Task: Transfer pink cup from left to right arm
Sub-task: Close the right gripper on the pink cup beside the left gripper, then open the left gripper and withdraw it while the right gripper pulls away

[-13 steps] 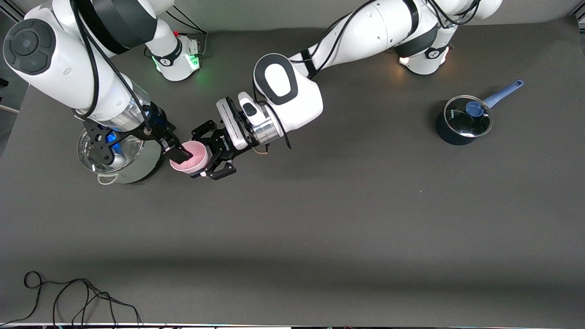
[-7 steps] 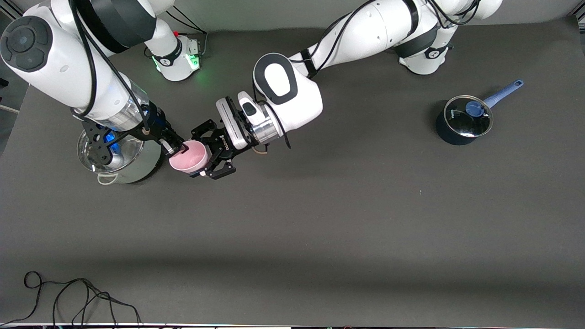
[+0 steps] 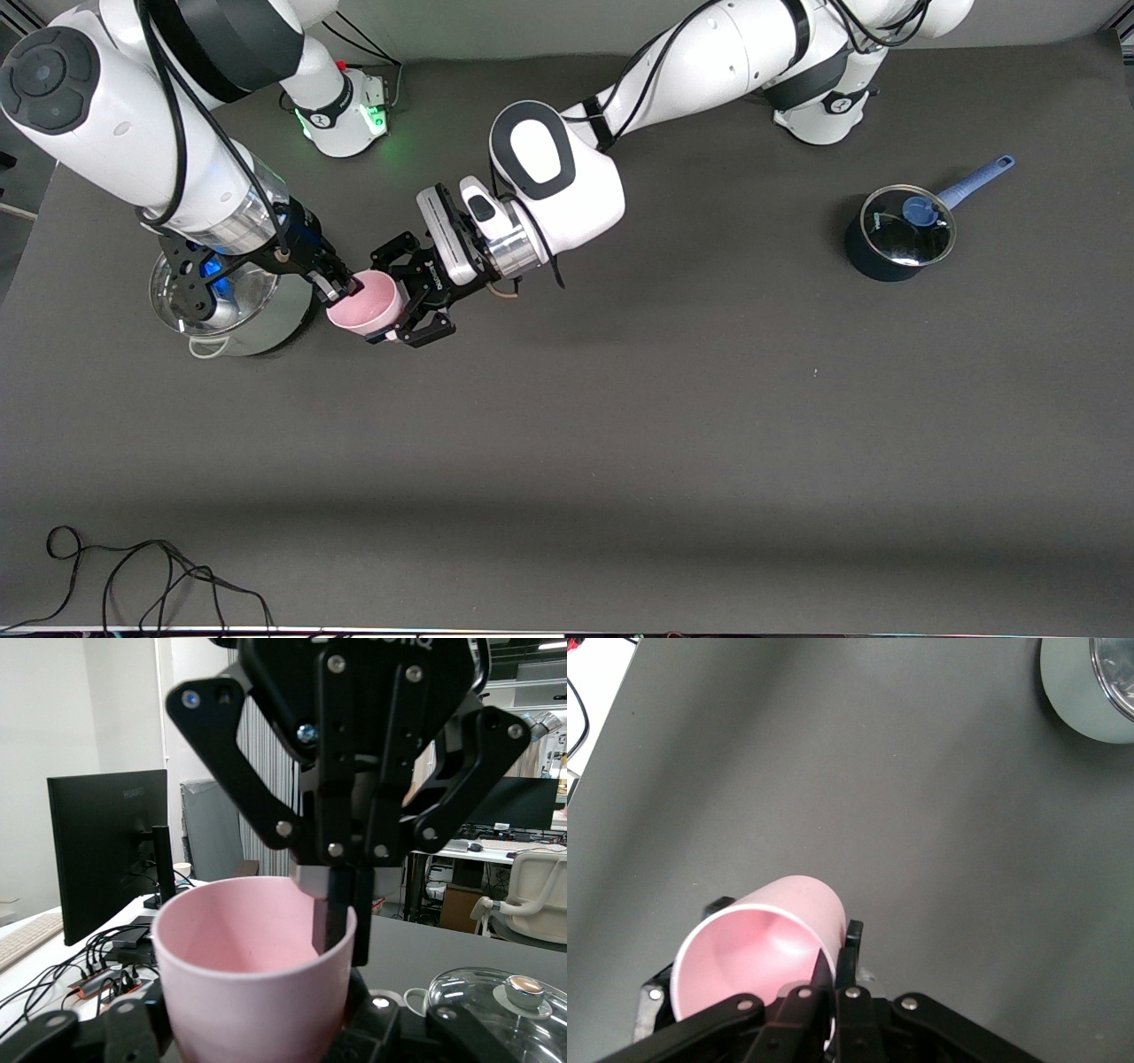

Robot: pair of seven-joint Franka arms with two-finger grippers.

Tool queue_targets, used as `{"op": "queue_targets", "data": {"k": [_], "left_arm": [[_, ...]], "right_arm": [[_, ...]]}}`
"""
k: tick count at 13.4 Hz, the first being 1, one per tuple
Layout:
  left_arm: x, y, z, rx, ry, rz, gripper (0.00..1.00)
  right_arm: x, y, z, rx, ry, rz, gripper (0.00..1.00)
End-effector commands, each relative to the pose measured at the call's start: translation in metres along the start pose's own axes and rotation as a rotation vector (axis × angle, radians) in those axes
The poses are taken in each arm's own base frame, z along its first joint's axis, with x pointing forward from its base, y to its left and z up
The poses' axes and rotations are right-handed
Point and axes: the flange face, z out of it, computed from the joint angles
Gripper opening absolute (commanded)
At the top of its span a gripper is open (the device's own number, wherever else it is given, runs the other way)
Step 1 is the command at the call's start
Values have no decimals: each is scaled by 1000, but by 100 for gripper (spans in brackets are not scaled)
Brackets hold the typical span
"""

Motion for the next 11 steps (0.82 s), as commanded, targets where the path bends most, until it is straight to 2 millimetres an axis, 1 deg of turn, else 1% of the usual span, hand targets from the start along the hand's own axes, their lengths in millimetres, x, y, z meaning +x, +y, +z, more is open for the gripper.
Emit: {"op": "queue_targets", "data": {"k": [1, 2, 3, 4, 5, 6, 7, 8, 9, 10, 11], "left_arm": [[12, -6, -5, 28, 10, -10, 100], [12, -5, -5, 28, 8, -11, 100], [15, -8, -6, 33, 9, -5, 100], [24, -17, -11, 44, 16, 16, 100], [33, -37, -19, 63, 15, 65, 100], [23, -62, -26, 80, -12, 92, 100], [30, -78, -35, 69, -18, 135, 100], [29, -91, -42, 21, -35, 183, 100], [32, -114, -56, -23, -47, 238, 100], [37, -125, -68, -66, -57, 265, 100], [45, -127, -80, -104, -65, 283, 100]], "right_arm": [[1, 4, -7, -14, 30, 14, 0], [2, 4, -9, -10, 34, 13, 0], [3, 1, -13, 0, 39, 12, 0], [7, -2, -13, 2, 47, 14, 0], [12, -4, -15, 2, 77, 12, 0], [18, -6, -14, -6, 109, -2, 0], [24, -8, -11, -17, 128, -45, 0], [48, -5, -11, -22, 131, -82, 0], [73, 0, -12, -28, 131, -119, 0], [99, 8, -15, -30, 135, -159, 0], [137, 22, -23, -15, 141, -212, 0]]}}
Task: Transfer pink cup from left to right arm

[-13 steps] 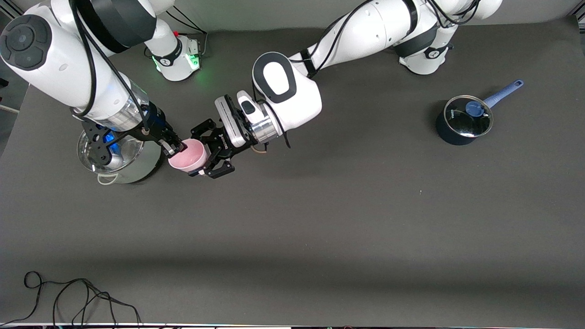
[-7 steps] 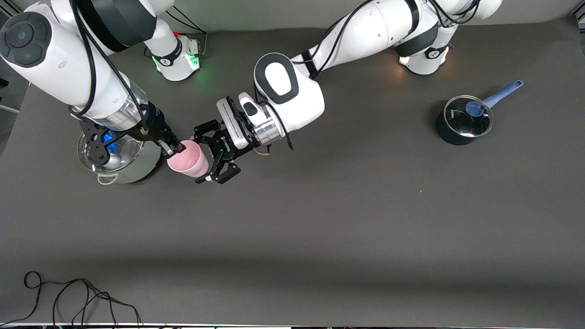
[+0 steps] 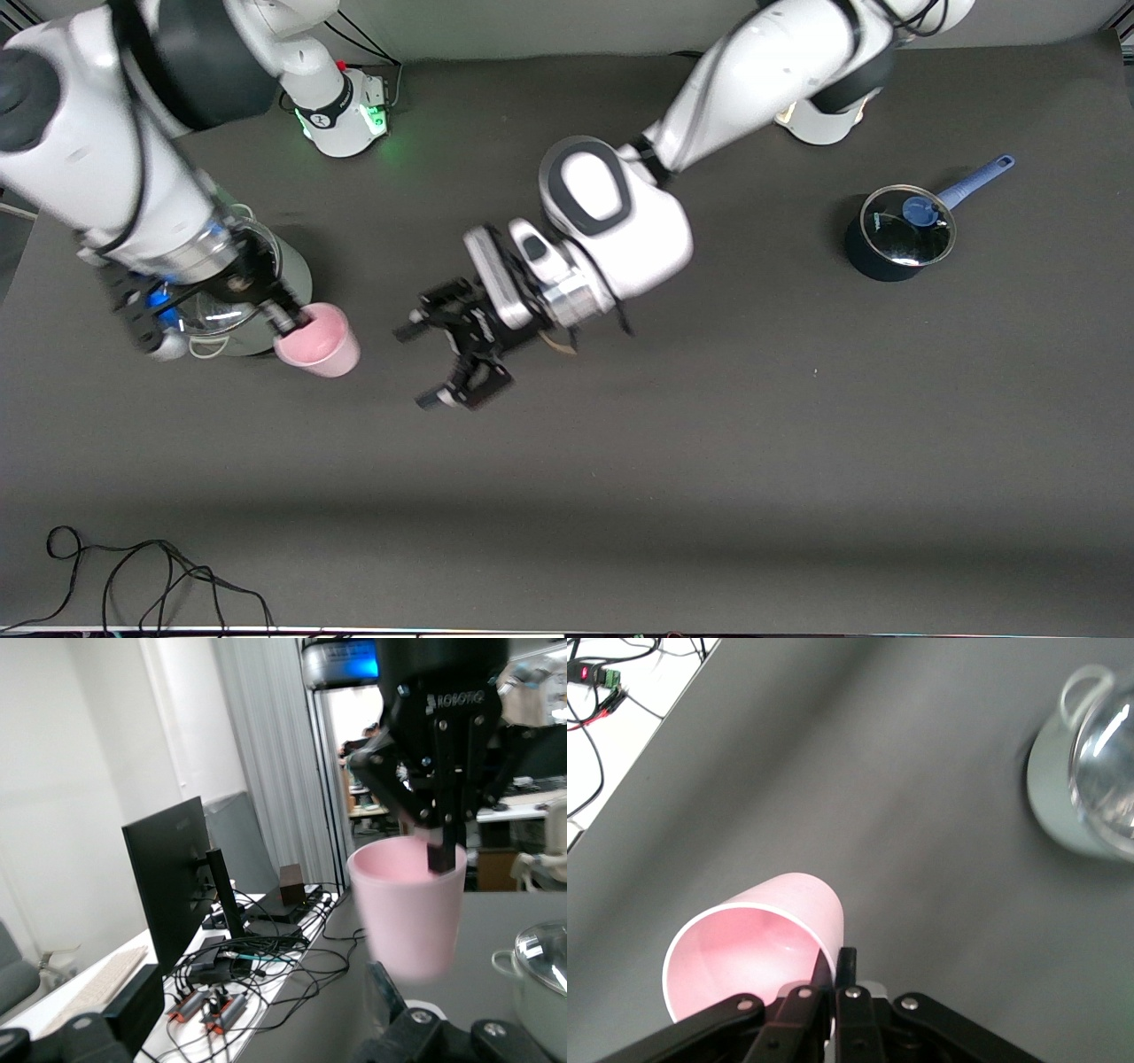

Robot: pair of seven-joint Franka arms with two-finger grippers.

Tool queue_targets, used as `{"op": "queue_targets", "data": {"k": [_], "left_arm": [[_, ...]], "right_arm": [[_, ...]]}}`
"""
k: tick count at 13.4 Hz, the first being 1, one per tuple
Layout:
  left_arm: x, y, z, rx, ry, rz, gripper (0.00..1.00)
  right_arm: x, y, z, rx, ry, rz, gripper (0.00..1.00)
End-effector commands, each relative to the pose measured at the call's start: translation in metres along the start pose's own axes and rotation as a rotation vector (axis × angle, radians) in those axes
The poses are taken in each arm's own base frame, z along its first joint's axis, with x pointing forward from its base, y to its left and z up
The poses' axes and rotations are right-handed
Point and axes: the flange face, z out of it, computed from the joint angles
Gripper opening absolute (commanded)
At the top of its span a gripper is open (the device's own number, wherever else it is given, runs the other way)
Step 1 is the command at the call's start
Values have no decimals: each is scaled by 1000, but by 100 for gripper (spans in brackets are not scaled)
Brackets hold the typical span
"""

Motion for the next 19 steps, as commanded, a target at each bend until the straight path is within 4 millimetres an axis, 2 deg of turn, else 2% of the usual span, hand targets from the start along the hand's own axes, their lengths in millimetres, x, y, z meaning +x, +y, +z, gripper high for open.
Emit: {"op": "queue_targets", "data": {"k": [1, 3, 5, 6, 7, 8, 11, 13, 14, 15, 18, 19], "left_arm": [[16, -11, -48, -122, -71, 71, 100], [8, -40, -82, -271, -96, 140, 100], [21, -68, -118, -409, -192, 149, 100], [33, -84, -140, -496, -294, 121, 100], [55, -96, -163, -581, -408, 99, 100], [64, -101, -180, -647, -491, 76, 100], [90, -108, -230, -747, -593, 67, 100], [96, -101, -247, -803, -699, 57, 100], [99, -105, -261, -798, -764, 37, 100], [103, -100, -270, -812, -824, 14, 100], [112, -98, -302, -819, -1006, 8, 100], [118, -104, -316, -805, -1040, -10, 100]], "right_arm": [[82, 38, -9, 31, 25, -164, 0], [137, 76, -5, 29, 34, -310, 0], [185, 119, -3, 45, 24, -485, 0], [205, 142, -5, 60, 22, -566, 0], [226, 166, -3, 80, 16, -645, 0], [239, 183, -3, 82, 20, -706, 0], [253, 188, 20, 60, -5, -768, 0], [262, 180, 49, 49, -19, -767, 0], [268, 177, 65, 44, -24, -768, 0], [274, 173, 83, 38, -26, -767, 0], [283, 160, 152, -14, -84, -775, 0], [289, 156, 169, -13, -68, -774, 0]]}}
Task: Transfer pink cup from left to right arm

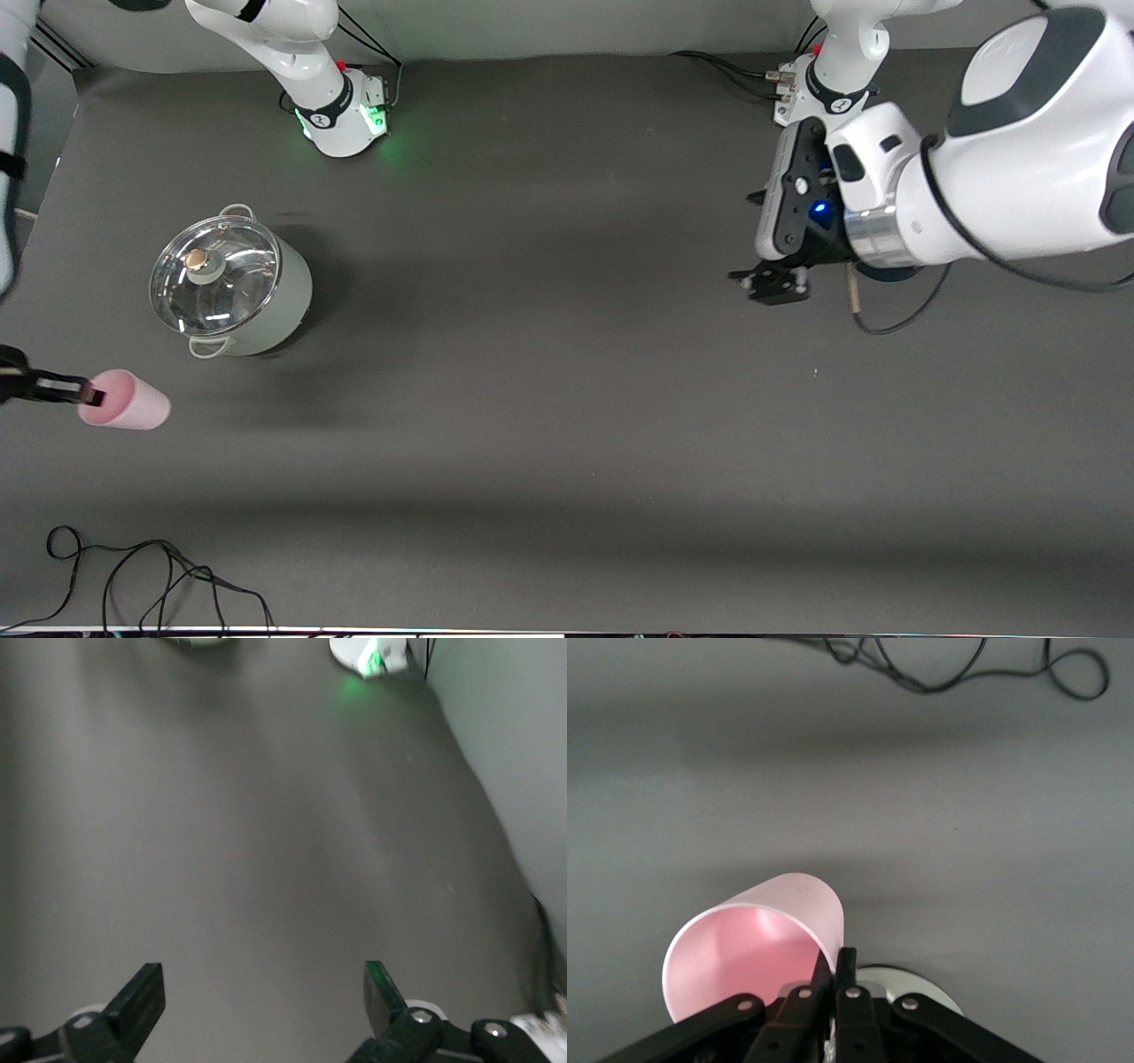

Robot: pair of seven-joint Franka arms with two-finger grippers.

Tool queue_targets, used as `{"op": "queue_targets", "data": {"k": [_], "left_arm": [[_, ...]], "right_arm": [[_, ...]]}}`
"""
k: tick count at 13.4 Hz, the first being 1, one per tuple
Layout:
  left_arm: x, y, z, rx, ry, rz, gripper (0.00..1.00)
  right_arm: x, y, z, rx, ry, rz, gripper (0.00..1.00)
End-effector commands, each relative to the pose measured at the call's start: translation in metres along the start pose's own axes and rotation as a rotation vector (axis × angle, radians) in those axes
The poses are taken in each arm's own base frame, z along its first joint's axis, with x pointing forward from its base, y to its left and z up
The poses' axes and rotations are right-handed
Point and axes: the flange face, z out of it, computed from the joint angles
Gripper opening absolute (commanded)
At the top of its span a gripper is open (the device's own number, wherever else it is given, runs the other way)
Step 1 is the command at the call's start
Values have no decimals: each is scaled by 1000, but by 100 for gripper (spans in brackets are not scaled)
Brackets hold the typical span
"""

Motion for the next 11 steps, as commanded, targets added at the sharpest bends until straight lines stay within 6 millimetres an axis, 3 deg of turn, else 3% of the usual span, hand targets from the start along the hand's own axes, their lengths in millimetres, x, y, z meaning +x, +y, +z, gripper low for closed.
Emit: {"op": "queue_targets", "data": {"k": [1, 4, 6, 9, 11], "left_arm": [[-14, 25, -28, -8, -94, -114, 100], [-23, 42, -41, -19, -234, -262, 100], [-25, 55, -55, 37, -298, -383, 100], [-39, 51, -58, 108, -395, -553, 100], [-47, 48, -61, 187, -428, -774, 100]], "right_arm": [[23, 0, 38, -26, 31, -24, 0], [33, -19, 92, -31, -13, -54, 0], [43, -18, 119, -51, 24, -72, 0], [50, -19, 157, -59, 27, -92, 0], [52, -19, 174, -63, 29, -131, 0]]}}
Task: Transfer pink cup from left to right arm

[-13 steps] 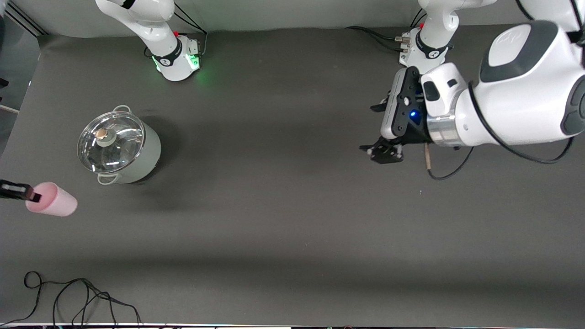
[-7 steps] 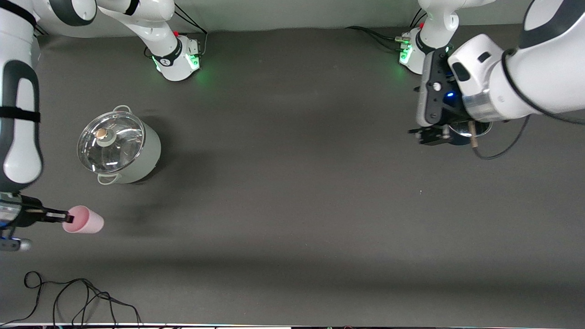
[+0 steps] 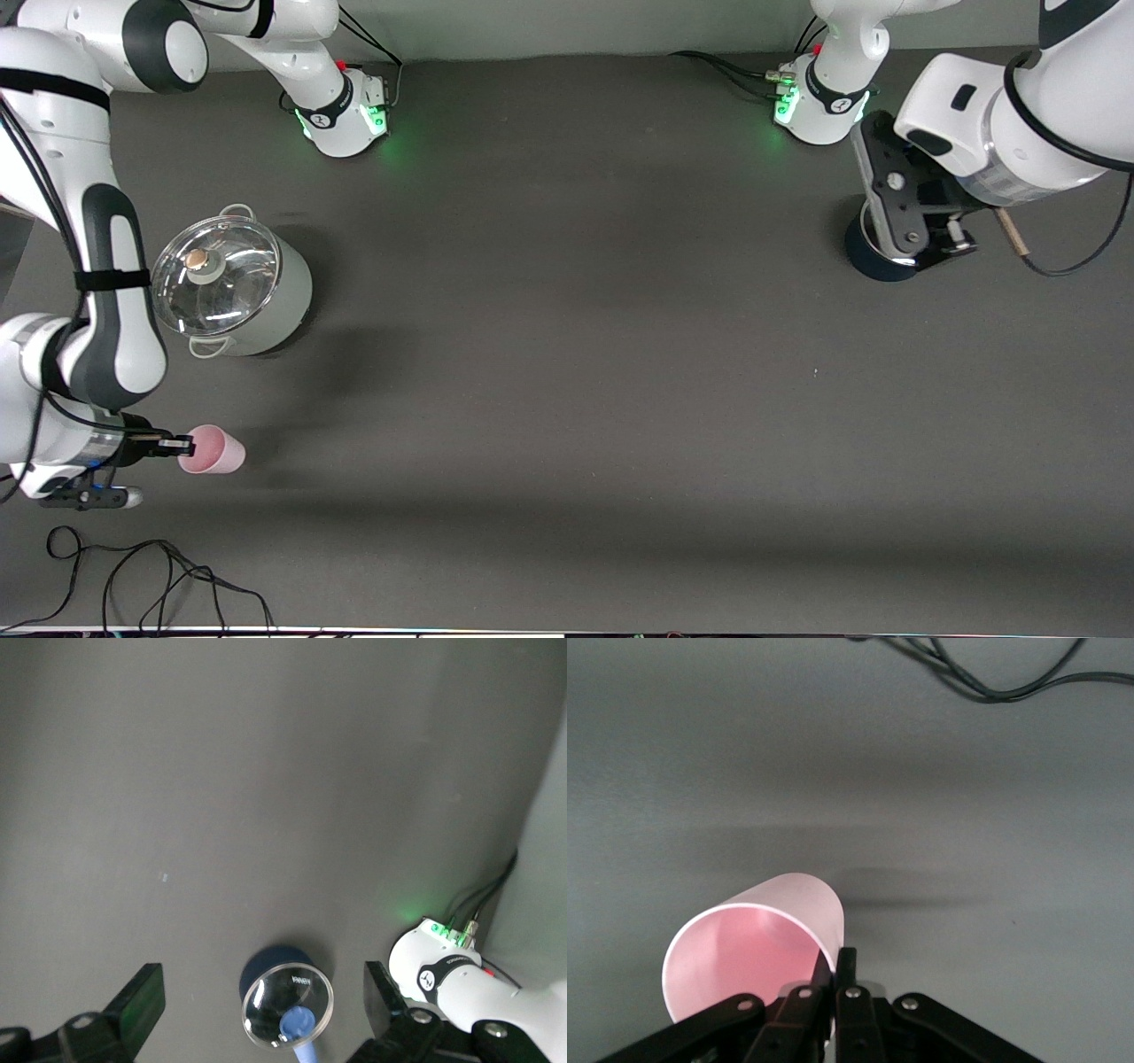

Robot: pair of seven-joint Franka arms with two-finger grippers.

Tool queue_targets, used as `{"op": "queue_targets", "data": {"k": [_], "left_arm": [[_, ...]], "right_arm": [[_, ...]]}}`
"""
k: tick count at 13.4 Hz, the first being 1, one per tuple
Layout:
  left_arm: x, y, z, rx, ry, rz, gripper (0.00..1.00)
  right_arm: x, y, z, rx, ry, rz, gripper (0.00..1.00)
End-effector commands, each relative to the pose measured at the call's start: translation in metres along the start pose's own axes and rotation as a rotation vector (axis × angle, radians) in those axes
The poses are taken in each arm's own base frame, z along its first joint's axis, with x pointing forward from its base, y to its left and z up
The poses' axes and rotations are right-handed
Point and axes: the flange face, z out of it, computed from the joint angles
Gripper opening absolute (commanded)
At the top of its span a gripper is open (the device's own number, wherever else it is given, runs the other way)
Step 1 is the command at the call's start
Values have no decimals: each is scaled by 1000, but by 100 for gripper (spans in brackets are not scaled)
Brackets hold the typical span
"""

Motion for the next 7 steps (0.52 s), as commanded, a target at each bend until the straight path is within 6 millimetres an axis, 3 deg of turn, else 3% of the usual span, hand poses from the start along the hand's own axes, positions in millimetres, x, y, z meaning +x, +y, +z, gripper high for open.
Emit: {"op": "queue_targets", "data": {"k": [1, 2, 3, 4, 6, 7], "left_arm": [[-6, -5, -3, 65, -43, -291, 100], [-6, -6, -2, 67, -39, -355, 100], [-6, -8, -1, 70, -36, -428, 100], [-4, -15, -5, 110, 0, -530, 100], [-3, -32, -8, 154, 77, -703, 100], [-18, -46, -7, 147, 90, -745, 100]], "right_arm": [[7, -1, 14, -11, 20, -56, 0], [7, -1, 20, -11, 22, -69, 6], [7, -2, 23, -11, 17, -78, 29], [7, -2, 26, -11, 14, -86, 39], [6, -1, 27, -11, 12, -89, 45], [6, -1, 27, -11, 12, -92, 48]]}}
